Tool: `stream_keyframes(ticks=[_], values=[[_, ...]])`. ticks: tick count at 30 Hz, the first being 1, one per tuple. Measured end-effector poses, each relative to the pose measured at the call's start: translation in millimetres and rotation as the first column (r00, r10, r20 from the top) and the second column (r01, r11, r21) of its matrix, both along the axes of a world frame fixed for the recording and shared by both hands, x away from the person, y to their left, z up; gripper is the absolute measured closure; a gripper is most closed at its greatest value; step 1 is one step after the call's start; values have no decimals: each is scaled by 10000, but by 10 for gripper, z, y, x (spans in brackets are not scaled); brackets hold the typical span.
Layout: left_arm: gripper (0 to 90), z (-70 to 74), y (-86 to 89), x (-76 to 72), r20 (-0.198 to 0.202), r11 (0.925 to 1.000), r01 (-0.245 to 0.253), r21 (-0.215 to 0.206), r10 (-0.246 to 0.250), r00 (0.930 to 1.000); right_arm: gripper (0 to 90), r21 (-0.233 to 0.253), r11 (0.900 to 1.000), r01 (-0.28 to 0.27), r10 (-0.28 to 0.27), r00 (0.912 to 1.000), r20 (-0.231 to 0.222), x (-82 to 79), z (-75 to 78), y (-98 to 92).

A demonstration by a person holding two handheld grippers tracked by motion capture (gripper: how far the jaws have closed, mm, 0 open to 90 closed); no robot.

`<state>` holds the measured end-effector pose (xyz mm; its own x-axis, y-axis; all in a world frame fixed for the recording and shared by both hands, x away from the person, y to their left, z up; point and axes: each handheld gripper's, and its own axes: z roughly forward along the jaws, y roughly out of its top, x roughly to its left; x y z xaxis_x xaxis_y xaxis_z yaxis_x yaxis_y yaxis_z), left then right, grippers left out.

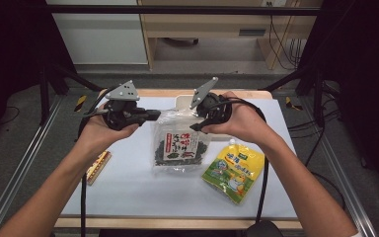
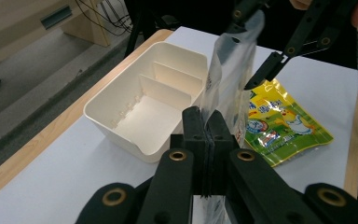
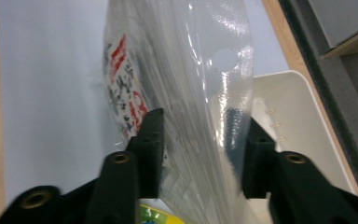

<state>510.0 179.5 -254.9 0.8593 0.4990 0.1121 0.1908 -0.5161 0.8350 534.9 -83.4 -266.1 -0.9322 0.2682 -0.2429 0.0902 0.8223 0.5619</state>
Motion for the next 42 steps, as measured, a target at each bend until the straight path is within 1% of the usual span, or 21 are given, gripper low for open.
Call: stream_keyframes(ticks=[4, 7, 10, 13, 15, 16, 19, 21, 22, 23, 24, 25, 26, 28, 29, 30, 32, 36, 38, 39, 42], values=[[886, -27, 23, 11, -18, 10000, -79, -55, 79, 10000, 790, 112, 9998, -168, 172, 9992, -362, -12, 3, -1], [853, -59, 51, 13, -15, 9992, -238, -307, 237, 9997, 818, 165, 9996, -242, 251, 9980, -576, -12, 0, 9], [673, -77, 103, -1, 176, 9956, -610, -717, 624, 9979, 835, 177, 9997, -149, 161, 9970, -751, -19, 30, 25], [467, -69, 191, -54, 451, 9848, -1296, -1154, 1355, 9898, 843, 275, 9994, 229, -203, 9955, -922, -9, 98, 2], [398, -70, 255, -111, 609, 9793, -1505, -1355, 1598, 9853, 844, 579, 9971, 502, -436, 9929, -1103, 16, 161, -46], [372, -77, 283, -142, 711, 9781, -1648, -1273, 1747, 9820, 845, 684, 9958, 603, -522, 9921, -1139, 24, 183, -65], [304, -157, 347, -224, 721, 9732, -1948, -1219, 2044, 9762, 845, 1092, 9875, 1137, -987, 9861, -1336, 42, 274, -123], [267, -198, 365, -245, 685, 9714, -2059, -1183, 2148, 9742, 845, 1226, 9811, 1494, -1321, 9815, -1385, 55, 331, -156], [267, -243, 379, -263, 652, 9697, -2165, -1128, 2246, 9723, 845, 1226, 9811, 1494, -1321, 9815, -1385, 55, 331, -156], [220, -340, 397, -289, 549, 9666, -2393, -919, 2449, 9680, 845, 1345, 9737, 1841, -1636, 9751, -1498, 79, 388, -197], [208, -389, 403, -295, 509, 9649, -2500, -802, 2544, 9658, 844, 1407, 9705, 1957, -1742, 9729, -1520, 89, 404, -210], [186, -389, 403, -295, 509, 9649, -2500, -802, 2544, 9658, 844, 1407, 9705, 1957, -1742, 9729, -1520, 89, 404, -210], [165, -479, 415, -298, 292, 9599, -2700, -755, 2728, 9616, 844, 1511, 9609, 2319, -2072, 9647, -1628, 123, 450, -251], [146, -551, 424, -300, 174, 9550, -2865, -761, 2886, 9573, 844, 1576, 9542, 2543, -2274, 9588, -1701, 146, 485, -282], [134, -551, 424, -300, 174, 9550, -2865, -761, 2886, 9573, 844, 1576, 9542, 2543, -2274, 9588, -1701, 146, 485, -282], [132, -613, 433, -301, 43, 9513, -2958, -871, 2973, 9548, 843, 1699, 9472, 2718, -2431, 9546, -1722, 165, 532, -318], [120, -673, 437, -304, -131, 9467, -3121, -793, 3121, 9500, 843, 1808, 9417, 2839, -2534, 9515, -1746, 178, 575, -351], [116, -770, 452, -322, 2, 9411, -3282, -814, 3293, 9442, 844, 2136, 9267, 3092, -2748, 9452, -1762, 212, 698, -443], [116, -802, 456, -328, -32, 9405, -3301, -811, 3309, 9436, 844, 2193, 9251, 3100, -2754, 9453, -1748, 219, 723, -462], [116, -878, 452, -339, -162, 9388, -3334, -868, 3333, 9427, 845, 2357, 9147, 3282, -2927, 9404, -1733, 243, 794, -517], [116, -959, 446, -353, -190, 9386, -3367, -755, 3362, 9416, 844, 2558, 9009, 3507, -3155, 9338, -1691, 273, 867, -584]])
